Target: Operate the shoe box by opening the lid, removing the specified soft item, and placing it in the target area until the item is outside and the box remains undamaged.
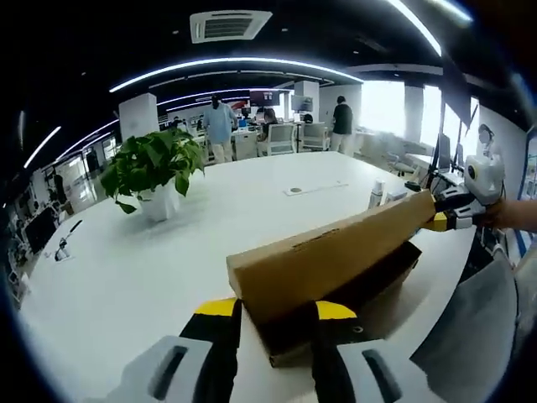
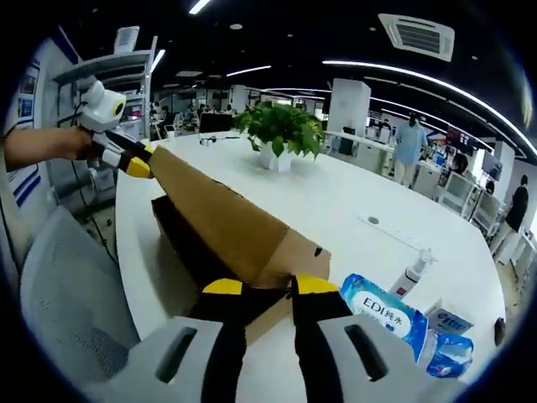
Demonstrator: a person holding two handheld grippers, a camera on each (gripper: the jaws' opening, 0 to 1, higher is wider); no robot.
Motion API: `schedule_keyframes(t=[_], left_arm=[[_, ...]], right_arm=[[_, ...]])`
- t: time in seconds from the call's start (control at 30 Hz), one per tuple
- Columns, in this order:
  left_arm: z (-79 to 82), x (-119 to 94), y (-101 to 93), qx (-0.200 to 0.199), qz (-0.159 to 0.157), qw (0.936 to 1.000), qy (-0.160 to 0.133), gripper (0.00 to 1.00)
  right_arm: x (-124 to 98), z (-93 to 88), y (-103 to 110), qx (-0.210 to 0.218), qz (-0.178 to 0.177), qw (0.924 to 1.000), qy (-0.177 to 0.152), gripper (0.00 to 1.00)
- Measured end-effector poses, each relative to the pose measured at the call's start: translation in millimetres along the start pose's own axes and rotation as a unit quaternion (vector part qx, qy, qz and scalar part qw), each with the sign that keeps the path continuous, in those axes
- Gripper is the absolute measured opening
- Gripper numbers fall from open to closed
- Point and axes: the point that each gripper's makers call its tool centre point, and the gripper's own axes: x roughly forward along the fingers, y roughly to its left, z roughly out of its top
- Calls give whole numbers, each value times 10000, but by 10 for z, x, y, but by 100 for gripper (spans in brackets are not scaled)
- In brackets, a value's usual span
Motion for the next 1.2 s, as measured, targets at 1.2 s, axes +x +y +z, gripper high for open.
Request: schedule_keyframes(t=[1.2], left_arm=[[-634, 260, -114, 25, -404, 9956, 840, 39]], right_arm=[[175, -514, 280, 261, 512, 9963, 638, 35]])
